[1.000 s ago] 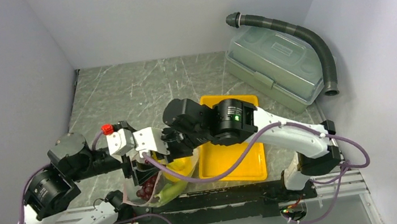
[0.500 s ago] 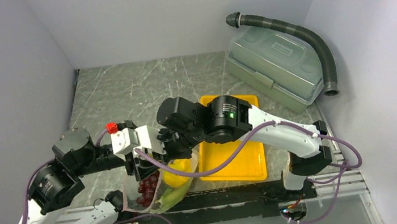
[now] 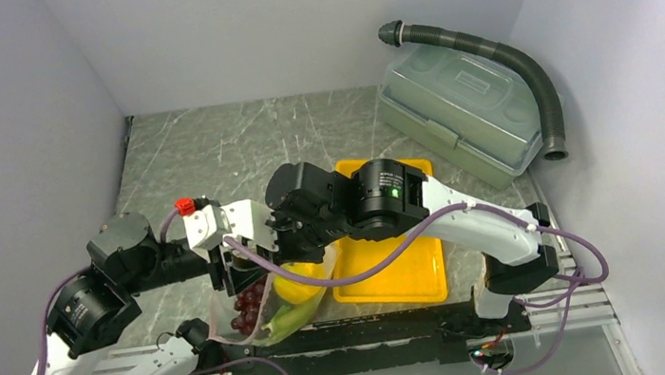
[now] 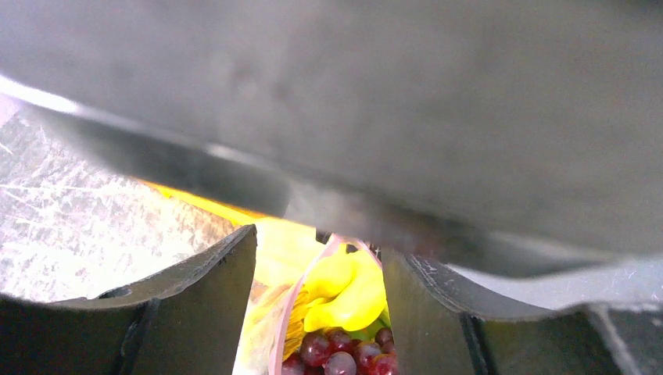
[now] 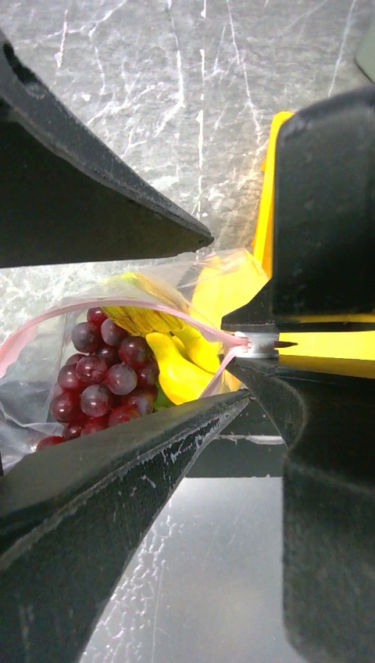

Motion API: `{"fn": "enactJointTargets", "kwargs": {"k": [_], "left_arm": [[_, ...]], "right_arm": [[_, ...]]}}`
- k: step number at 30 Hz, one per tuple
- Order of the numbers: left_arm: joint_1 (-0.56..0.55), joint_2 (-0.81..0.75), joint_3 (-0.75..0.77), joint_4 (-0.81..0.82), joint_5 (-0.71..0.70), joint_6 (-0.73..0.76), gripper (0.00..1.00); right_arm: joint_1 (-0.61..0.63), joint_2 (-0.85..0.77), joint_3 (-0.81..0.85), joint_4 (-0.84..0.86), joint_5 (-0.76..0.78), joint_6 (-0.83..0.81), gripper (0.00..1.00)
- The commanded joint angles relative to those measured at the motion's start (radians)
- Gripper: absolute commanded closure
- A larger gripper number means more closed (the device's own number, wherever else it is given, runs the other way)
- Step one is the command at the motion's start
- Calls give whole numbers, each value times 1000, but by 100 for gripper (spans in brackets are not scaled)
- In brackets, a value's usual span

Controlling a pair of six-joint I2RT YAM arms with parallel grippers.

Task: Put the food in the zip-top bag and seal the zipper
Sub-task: Zip the zipper food storage bag at the center of the board.

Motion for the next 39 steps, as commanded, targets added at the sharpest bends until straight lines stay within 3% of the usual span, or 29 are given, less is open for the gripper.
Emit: {"fn": "enactJointTargets", "kwargs": {"k": [1,8,15,26,34,37,39], "left_arm": [[-13,3,-8,-68,95,73,35],[-15,-8,-32,-60,90,70,35],[-14,-43,-71,-19,90,61,34],[-14,2,-50,-31,76,80,37],[-14,7,-13,-98,23,105,62],[-13,-2,1,-115,-6,110,79],[-15,-5,9,-130,-23,113,96]], "right_arm": [[-40,-36,99,211,157,190,100],[-42,-55,74,288,182,244,100],[-41,-186,-109,469,117,254,100],[-40,-175,-81,437,72,241,100],[-40,-159,-62,397,171,243,100],[-40,-175,-90,406,173,240,100],[-40,-197,-119,420,167,234,100]]}}
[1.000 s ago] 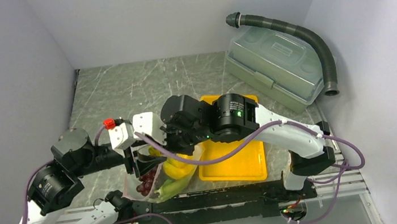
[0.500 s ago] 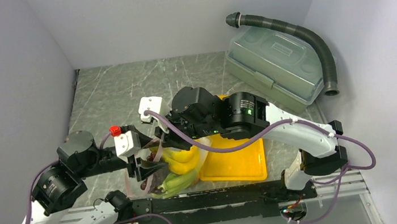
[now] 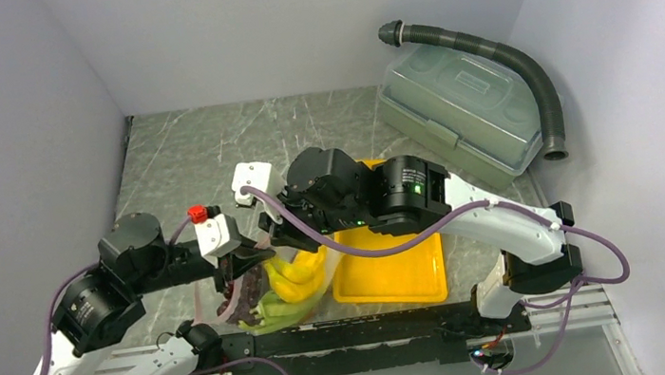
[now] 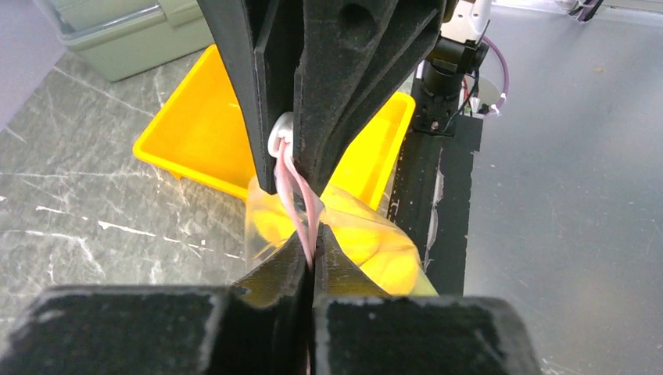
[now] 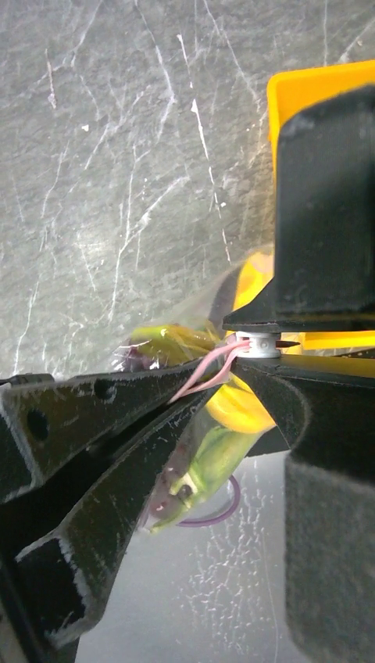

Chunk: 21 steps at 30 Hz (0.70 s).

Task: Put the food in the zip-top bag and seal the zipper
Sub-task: Zip the zipper food storage bag at the center of the board.

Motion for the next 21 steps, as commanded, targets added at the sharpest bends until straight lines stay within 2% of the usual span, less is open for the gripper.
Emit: {"fn": "enactJointTargets", "kwargs": {"k": [1,6,10,13,17,19,21], "left_arm": [[-7,-9,37,-101,-16,26,100],[-7,-10,43,-120,-30,25,100],[-8,10,44,-115,21,24,100],[-7,25,46,-111,62,29,100],[-7,26,47,-100,95,34,100],[-8,24,49,-95,114,32,100],[-7,22,53,-87,133,29,100]], "right_arm": [[-11,-89,12,203,71,8,100],[-11,-154,-73,220,24,-28,100],[-11,-216,-154,256,-17,-56,99],[-11,-277,-220,296,-49,-79,84],[-11,-360,-337,365,-90,-117,51],[-11,-404,-407,396,-120,-144,41],[-11,-444,-467,431,-145,-160,37]]}}
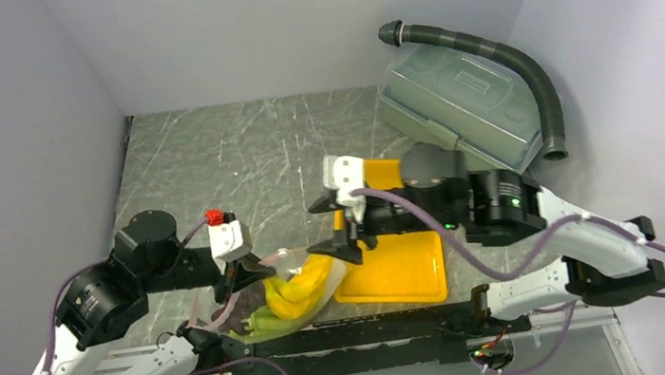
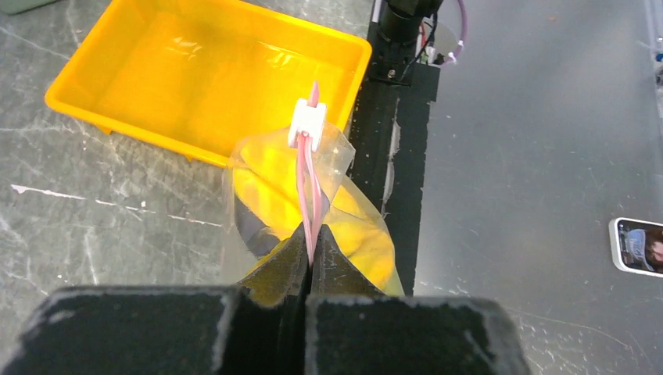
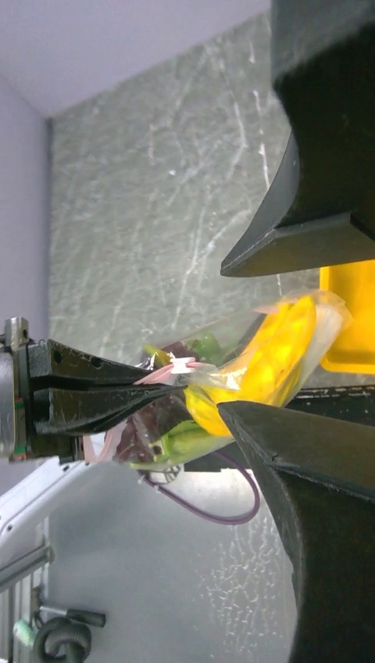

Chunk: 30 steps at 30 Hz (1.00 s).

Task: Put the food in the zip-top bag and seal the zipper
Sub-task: Zip the zipper food storage bag at the center of the board.

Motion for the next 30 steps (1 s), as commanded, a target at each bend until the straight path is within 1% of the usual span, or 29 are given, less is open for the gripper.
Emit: {"fn": "enactJointTargets", "kwargs": {"k": [1,7,16,23,30], "left_arm": [[-1,-13,35,70,95,24,100],[-1,-6,53,74,145,10,100],[-1,-18,72,100,146,-6,100],[-2,-37,67,133,148,-20,100],[-1,-46,73,153,163,-27,100]], "right_arm": [[1,-91,-107,152,-77,-64,35],[1,-139,-224,228,-155,-81,30],[1,-102,-285,294,-242,-77,30],[1,-60,-301,344,-281,-61,34],[-1,-6,-273,336,-294,-58,51]]}}
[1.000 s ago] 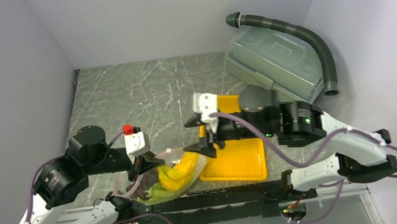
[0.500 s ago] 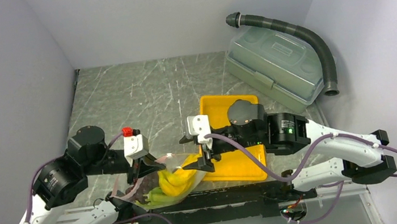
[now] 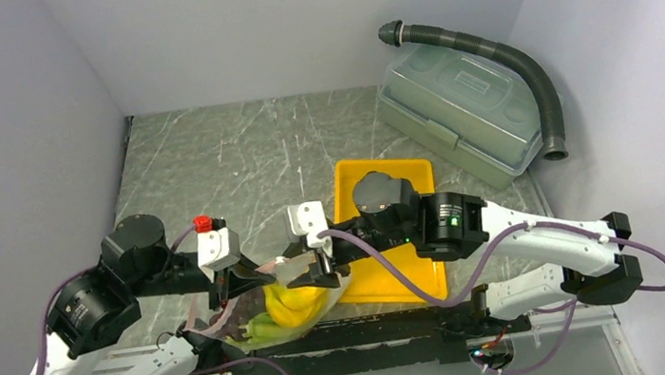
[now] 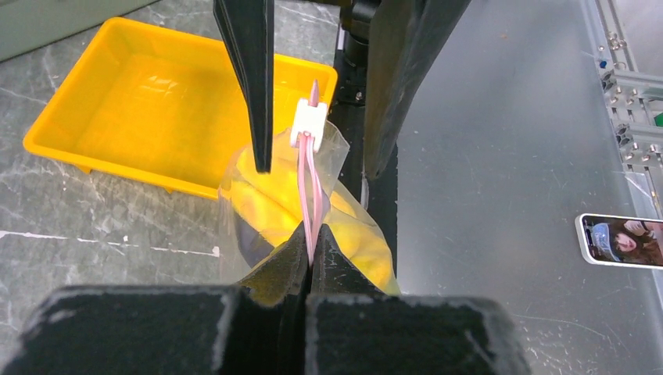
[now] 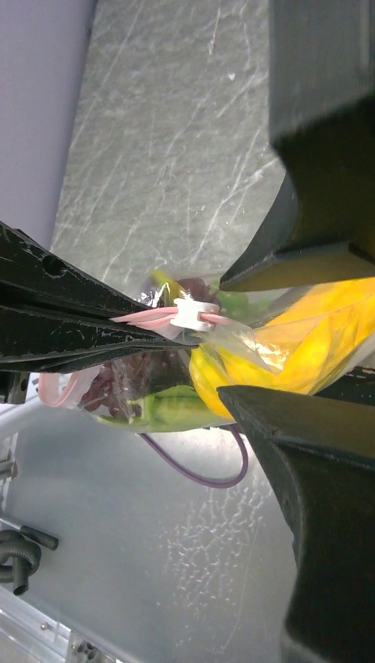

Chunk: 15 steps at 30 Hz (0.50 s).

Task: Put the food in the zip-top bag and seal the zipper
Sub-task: Zip the zipper food storage bag at the center of the board.

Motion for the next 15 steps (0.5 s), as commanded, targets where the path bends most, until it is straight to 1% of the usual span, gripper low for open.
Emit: {"fn": "enactJointTargets", "kwargs": {"k": [1,3,5,7,8,11,15], "left_arm": [[-1,-21,53,139,59,-15,100],[-1,-22,53,141,62,-17,100],[-1,-25,53,141,65,-19,100],[-2,-26,53,141,66,-19,100],[-1,-29,54,141,66,-21,100],[-1,-35,50,146,68,-25,100],[-1,-36,45,141,64,-27,100]], "right_arm": [[-1,24,28,47,-31,5,53],[-1,34,31,47,-34,5,58],[-1,39,36,44,-38,5,68],[-1,42,38,44,-44,5,73],[-1,42,38,45,-47,6,77],[-1,48,41,46,-50,8,100],[-1,38,35,54,-52,12,100]]}}
